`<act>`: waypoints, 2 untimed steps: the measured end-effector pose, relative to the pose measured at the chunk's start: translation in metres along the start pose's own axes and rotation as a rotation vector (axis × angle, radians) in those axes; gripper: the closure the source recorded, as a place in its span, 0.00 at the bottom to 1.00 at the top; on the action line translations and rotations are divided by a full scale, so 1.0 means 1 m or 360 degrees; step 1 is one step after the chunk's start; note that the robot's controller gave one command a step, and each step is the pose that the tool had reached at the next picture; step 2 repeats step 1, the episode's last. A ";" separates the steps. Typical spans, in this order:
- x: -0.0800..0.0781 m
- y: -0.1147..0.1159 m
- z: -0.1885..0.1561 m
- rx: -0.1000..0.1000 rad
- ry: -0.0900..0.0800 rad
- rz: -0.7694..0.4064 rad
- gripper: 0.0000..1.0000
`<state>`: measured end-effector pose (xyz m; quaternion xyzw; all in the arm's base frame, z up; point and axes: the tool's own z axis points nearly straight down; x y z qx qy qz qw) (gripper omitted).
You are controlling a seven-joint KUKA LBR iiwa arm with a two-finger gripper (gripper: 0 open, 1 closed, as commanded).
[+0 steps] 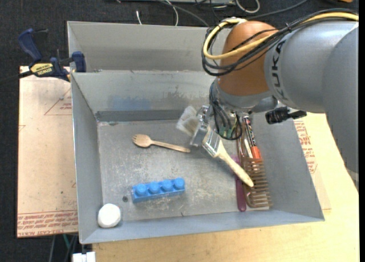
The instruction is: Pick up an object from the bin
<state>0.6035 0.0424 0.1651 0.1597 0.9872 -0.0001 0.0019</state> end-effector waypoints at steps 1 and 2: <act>-0.001 0.001 -0.022 -0.0004 -0.0007 -0.0002 1.00; -0.001 0.001 -0.022 -0.0004 -0.0007 -0.0002 1.00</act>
Offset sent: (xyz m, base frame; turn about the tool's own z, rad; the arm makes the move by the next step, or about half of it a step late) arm 0.0010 0.0000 0.0269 -0.0007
